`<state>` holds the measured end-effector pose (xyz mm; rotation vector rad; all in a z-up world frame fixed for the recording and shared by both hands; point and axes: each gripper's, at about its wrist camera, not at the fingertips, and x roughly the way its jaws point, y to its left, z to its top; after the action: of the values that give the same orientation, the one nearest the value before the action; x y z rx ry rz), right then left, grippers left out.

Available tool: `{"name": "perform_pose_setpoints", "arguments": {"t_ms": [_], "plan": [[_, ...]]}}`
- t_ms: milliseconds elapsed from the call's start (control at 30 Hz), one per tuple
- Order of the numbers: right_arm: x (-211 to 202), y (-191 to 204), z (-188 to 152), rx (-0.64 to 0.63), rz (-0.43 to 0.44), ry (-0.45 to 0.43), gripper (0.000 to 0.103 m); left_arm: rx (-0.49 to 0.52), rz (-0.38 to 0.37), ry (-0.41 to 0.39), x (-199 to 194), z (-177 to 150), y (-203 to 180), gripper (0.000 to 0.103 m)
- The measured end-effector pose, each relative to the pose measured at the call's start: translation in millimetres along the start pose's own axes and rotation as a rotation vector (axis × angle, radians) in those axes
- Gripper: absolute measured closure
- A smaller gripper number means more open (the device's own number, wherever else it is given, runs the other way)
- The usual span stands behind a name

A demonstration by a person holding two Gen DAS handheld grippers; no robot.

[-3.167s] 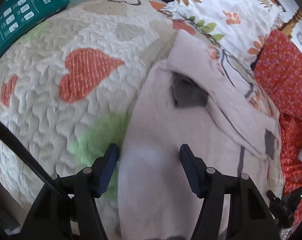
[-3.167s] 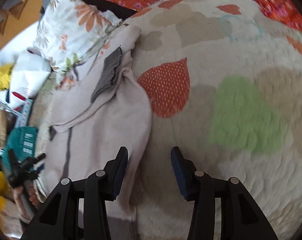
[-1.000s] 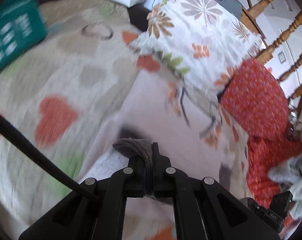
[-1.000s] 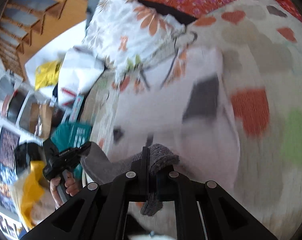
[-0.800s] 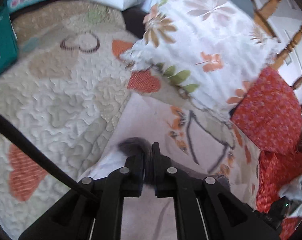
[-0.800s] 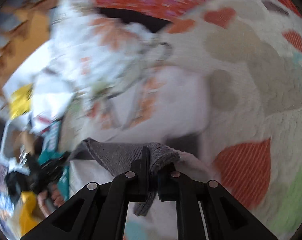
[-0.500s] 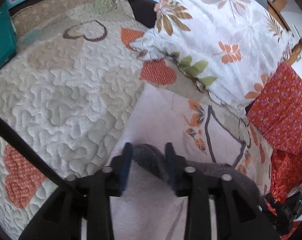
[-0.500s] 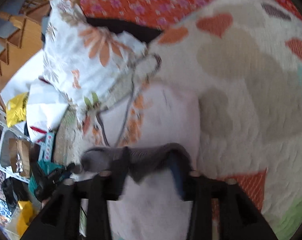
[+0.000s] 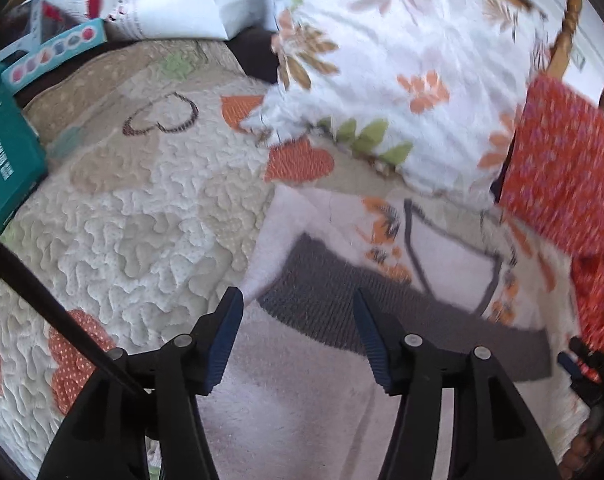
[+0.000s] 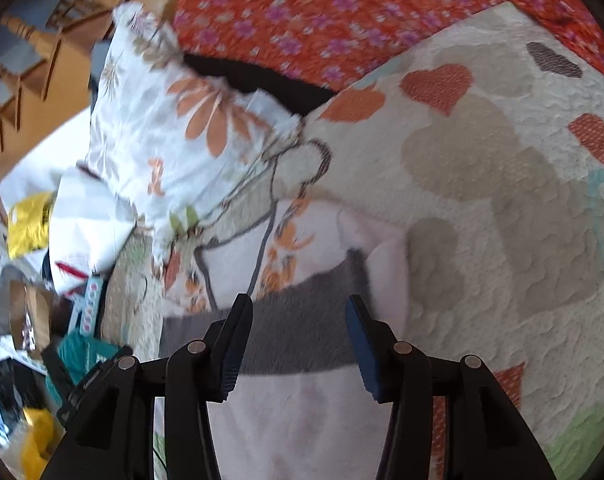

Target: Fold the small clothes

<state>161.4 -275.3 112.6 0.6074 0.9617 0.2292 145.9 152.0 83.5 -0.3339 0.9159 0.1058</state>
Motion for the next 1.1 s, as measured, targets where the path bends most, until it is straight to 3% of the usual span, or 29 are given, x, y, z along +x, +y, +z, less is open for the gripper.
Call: {"name": "perform_pose_setpoints", "arguments": {"t_ms": [133, 267, 400, 600, 733, 767, 800, 833, 1100], "plan": [[11.3, 4.3, -10.4, -0.028, -0.009, 0.052, 0.05, -0.03, 0.0, 0.052, 12.4, -0.1, 4.9, 0.047], [16.2, 6.3, -17.5, -0.08, -0.051, 0.083, 0.05, -0.016, 0.039, 0.052, 11.5, 2.0, 11.0, 0.045], [8.2, 5.2, -19.9, -0.095, -0.067, 0.076, 0.049, 0.004, 0.101, 0.064, 13.4, -1.6, 25.4, 0.042], [-4.1, 6.2, -24.0, -0.122, -0.095, 0.063, 0.049, -0.003, 0.093, 0.16, 17.1, -17.5, 49.6, 0.041], [-8.2, 7.7, -27.8, -0.125, -0.108, 0.06, 0.048, 0.048, 0.09, 0.205, 16.3, -31.7, 54.4, 0.038], [-8.6, 7.6, -28.6, -0.123, -0.106, 0.061, 0.048, 0.058, 0.077, 0.22, 17.3, -34.2, 53.9, 0.044], [-8.8, 7.9, -29.8, -0.123, -0.108, 0.061, 0.048, 0.07, 0.05, 0.238, 18.5, -37.1, 53.2, 0.078], [-9.0, 8.9, -31.0, -0.125, -0.11, 0.061, 0.048, 0.084, 0.026, 0.261, 19.7, -39.9, 51.4, 0.096], [-10.3, 20.6, -40.3, -0.169, -0.124, 0.061, 0.048, 0.033, 0.09, 0.186, -3.5, -34.4, 67.6, 0.098]]}}
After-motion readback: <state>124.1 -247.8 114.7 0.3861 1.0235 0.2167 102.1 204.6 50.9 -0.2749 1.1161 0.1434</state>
